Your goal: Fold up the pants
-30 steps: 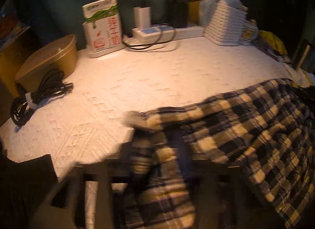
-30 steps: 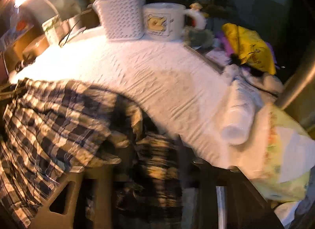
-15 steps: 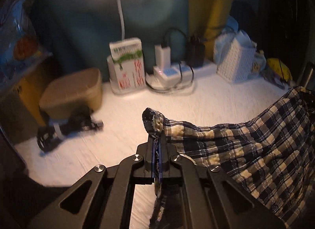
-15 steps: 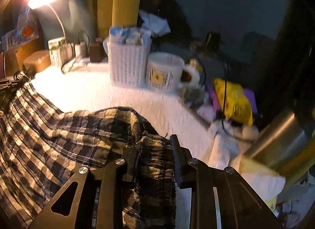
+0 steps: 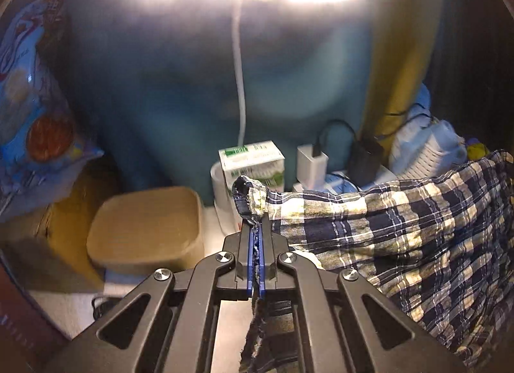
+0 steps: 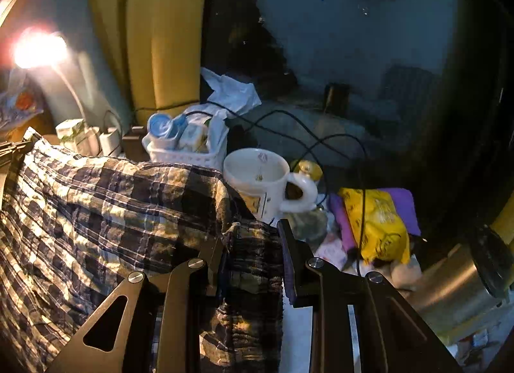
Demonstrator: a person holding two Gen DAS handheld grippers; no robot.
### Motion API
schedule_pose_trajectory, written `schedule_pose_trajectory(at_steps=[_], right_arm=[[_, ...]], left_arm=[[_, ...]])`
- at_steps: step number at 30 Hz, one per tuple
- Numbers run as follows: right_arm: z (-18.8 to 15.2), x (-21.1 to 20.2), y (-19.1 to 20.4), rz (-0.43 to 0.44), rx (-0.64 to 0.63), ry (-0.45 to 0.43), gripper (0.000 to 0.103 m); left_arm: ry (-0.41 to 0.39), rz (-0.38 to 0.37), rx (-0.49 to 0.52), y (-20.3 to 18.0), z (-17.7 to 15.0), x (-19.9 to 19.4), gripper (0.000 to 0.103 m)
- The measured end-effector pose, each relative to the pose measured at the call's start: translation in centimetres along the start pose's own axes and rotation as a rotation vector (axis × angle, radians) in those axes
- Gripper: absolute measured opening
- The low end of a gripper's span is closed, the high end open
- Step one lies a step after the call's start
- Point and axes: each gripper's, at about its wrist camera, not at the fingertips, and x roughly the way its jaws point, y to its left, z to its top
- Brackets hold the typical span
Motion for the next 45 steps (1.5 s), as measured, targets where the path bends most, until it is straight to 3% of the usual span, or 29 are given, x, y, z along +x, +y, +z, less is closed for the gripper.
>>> schedule_pose_trajectory(at_steps=[11,12,13,15,17,19,20,23,29,35,41,42,44,45], right_arm=[[-0.6,8.7,0.9,-0.062,0.027,0.119,0.027],[-0.7,9.3,0.8,-0.068,0.028,0.129,0.027],[-0.9,9.8,0.8,-0.071,0.029,0.145,0.028],[-1.0,10.5,0.8,-0.082,0.03,0.171,0.037],[-0.9,10.1,0.7,-0.102,0.035,0.152,0.066],[-0.7,9.0,0.5,-0.102,0.039,0.115,0.083],[-0.4,8.2,0.5,-0.105,0.041,0.101,0.084],[-0.1,5.8,0.4,-0.097,0.039,0.07,0.084],[-2.0,-0.9,0.7,-0.069,0.004,0.03,0.084],[-6.6,-6.6,1.1,-0.045,-0.026,0.056,0.084],[-10.7,-9.8,2.6,0.024,-0.088,0.12,0.084],[-11.3,-10.0,3.0,0.038,-0.102,0.131,0.082],[-12.3,-10.3,3.5,0.066,-0.116,0.156,0.067],[-12.7,-10.4,3.7,0.074,-0.119,0.166,0.065]], left_arm=[[0.075,0.05,0.031,-0.3,-1.5,6.0,0.004],[0.091,0.041,0.027,-0.2,-1.5,6.5,0.009],[0.106,0.031,0.017,0.0,-1.6,6.7,0.026],[0.099,0.029,-0.006,0.5,-1.5,6.6,0.053],[0.071,0.021,-0.015,0.9,-1.2,5.5,0.058],[0.067,0.017,-0.014,1.0,-1.1,4.6,0.058],[0.065,0.016,-0.016,1.0,-1.1,4.0,0.058],[0.058,-0.007,-0.02,0.8,-1.6,1.6,0.059],[0.053,-0.063,-0.005,-0.1,-5.2,-4.3,0.069],[0.076,-0.099,-0.043,-1.2,-9.7,-8.8,0.07],[0.139,-0.14,-0.088,-2.5,-14.5,-11.4,0.071],[0.158,-0.148,-0.086,-2.9,-15.5,-11.7,0.071],[0.186,-0.166,-0.081,-3.5,-17.0,-12.1,0.071],[0.199,-0.176,-0.077,-3.8,-17.8,-12.3,0.071]])
